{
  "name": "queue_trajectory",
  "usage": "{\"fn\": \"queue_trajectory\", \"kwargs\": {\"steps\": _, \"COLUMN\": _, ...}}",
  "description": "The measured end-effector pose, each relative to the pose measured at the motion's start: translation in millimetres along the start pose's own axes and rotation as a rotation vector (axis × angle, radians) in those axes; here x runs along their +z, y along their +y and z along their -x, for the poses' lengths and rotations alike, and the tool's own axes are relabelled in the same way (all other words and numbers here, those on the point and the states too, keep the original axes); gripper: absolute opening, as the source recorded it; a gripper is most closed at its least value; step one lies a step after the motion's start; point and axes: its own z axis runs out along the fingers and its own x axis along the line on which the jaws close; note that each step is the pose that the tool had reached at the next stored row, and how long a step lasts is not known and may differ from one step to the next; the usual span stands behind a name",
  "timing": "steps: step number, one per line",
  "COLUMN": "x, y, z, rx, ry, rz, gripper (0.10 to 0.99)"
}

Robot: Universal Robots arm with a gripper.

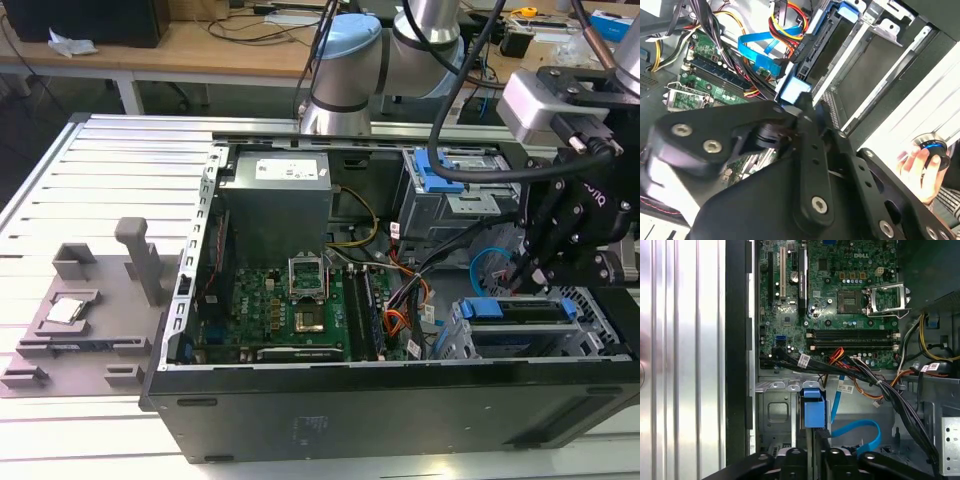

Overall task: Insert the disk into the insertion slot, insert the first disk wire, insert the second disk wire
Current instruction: 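Insert the disk into the insertion slot, then insert the first disk wire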

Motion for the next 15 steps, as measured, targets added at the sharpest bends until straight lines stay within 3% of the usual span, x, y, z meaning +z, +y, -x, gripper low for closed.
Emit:
{"fn": "queue_trajectory", "kwargs": {"steps": 3, "x": 0.4, "y": 0.0, "z": 0.0, "rx": 0.0, "ry": 0.0, "rz": 0.0, "gripper": 0.114}}
{"fn": "queue_trajectory", "kwargs": {"steps": 13, "x": 2.0, "y": -0.2, "z": 0.0, "rx": 0.0, "ry": -0.0001, "rz": 0.0, "gripper": 0.106}}
{"fn": "queue_trajectory", "kwargs": {"steps": 14, "x": 1.8, "y": -4.7, "z": 0.1, "rx": 0.0, "ry": -0.0001, "rz": 0.0, "gripper": 0.106}}
{"fn": "queue_trajectory", "kwargs": {"steps": 15, "x": 1.4, "y": -15.6, "z": 2.0, "rx": 0.0, "ry": 0.0003, "rz": 0.0, "gripper": 0.106}}
